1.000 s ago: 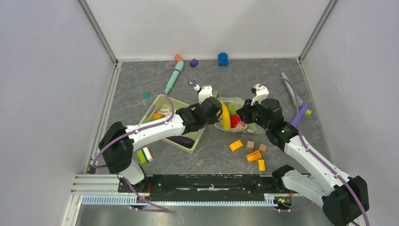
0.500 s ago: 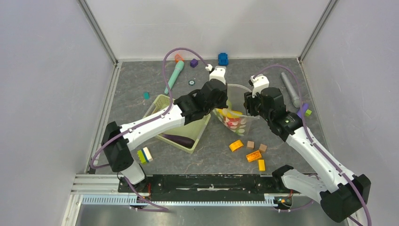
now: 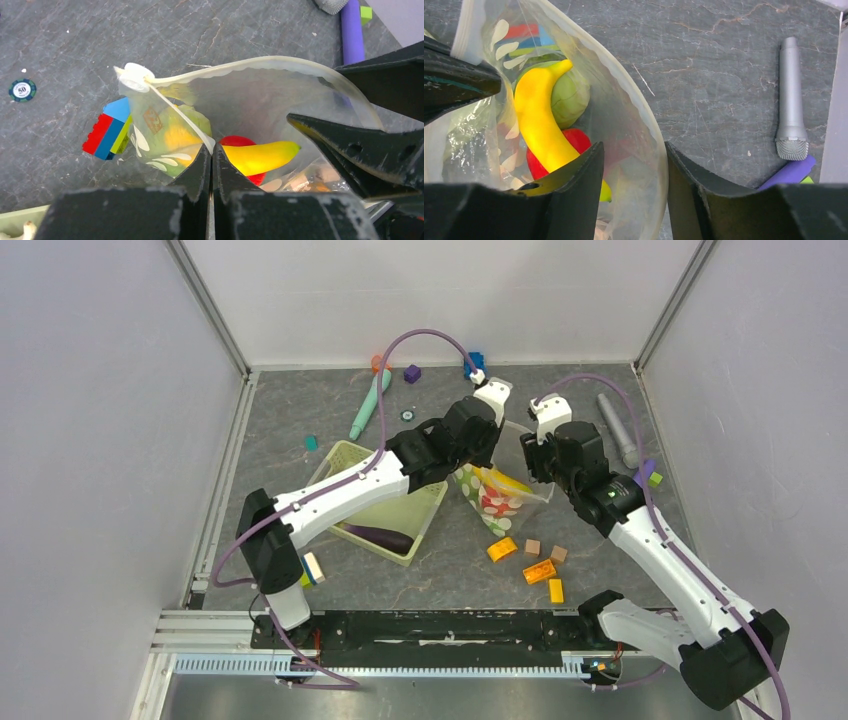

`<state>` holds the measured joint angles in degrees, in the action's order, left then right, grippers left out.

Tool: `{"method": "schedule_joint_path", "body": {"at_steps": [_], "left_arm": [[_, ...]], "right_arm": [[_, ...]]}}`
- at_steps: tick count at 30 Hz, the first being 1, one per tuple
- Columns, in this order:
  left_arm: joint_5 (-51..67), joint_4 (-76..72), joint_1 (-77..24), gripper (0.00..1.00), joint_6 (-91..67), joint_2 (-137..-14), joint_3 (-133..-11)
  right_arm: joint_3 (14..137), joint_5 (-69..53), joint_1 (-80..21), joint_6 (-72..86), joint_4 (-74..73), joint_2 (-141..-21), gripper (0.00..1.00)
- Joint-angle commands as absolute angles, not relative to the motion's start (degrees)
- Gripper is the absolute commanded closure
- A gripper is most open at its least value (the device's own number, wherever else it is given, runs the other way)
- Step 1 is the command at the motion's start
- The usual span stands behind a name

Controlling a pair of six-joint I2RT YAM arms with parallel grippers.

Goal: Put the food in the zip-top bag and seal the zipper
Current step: Adjust the zipper food storage bag at the center of the board, then pick up the fake vegetable from the bin.

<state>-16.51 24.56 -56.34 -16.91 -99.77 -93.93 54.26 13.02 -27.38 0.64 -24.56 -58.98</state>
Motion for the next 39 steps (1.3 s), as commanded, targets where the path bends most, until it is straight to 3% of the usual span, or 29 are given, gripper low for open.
{"method": "schedule_joint_path", "body": {"at_steps": [1, 5, 7, 9, 10, 13, 19, 29, 39], "left_arm": [[-14.25, 24.06, -55.91, 0.98, -10.41, -99.58, -96.94], [-14.35, 24.85, -54.57, 0.96, -10.32, -99.98, -98.26], [-14.17, 25.72, -53.7, 0.84, -10.49, -99.95, -98.91], [-13.41, 25.99, -53.12, 0.63, -10.01, -99.55, -98.88], [-13.07, 26.29, -53.0, 0.43, -9.66, -99.4, -98.81], [-12.63, 28.26, -52.95, 0.01, -9.38, -98.32, -98.43], [-16.48, 28.57, -52.74, 0.0, -14.51, -90.49, -90.8], [-26.47, 27.09, -46.05, 0.0, -31.97, -66.55, -65.7], [-28.04, 35.95, -33.36, 0.0, -43.2, -71.13, -59.73]], "right_arm": [[55.08, 11.39, -27.42, -0.12, -23.96, -57.86, 0.55], [55.45, 11.44, -27.42, 1.7, -24.84, -56.56, 0.86], [55.84, 13.54, -27.4, 3.51, -25.93, -55.87, 0.93], [56.38, 16.17, -27.42, 5.22, -27.33, -55.63, 0.96], [56.59, 17.46, -27.42, 6.28, -28.04, -55.35, 0.97], [56.32, 18.68, -27.44, 8.63, -29.08, -54.18, 0.98], [52.56, 14.03, -27.42, 9.77, -24.71, -51.27, 0.99], [48.09, 8.9, -27.42, 11.31, -17.35, -50.8, 0.99], [46.76, 6.59, -27.42, 10.85, -16.12, -52.2, 0.98]]}}
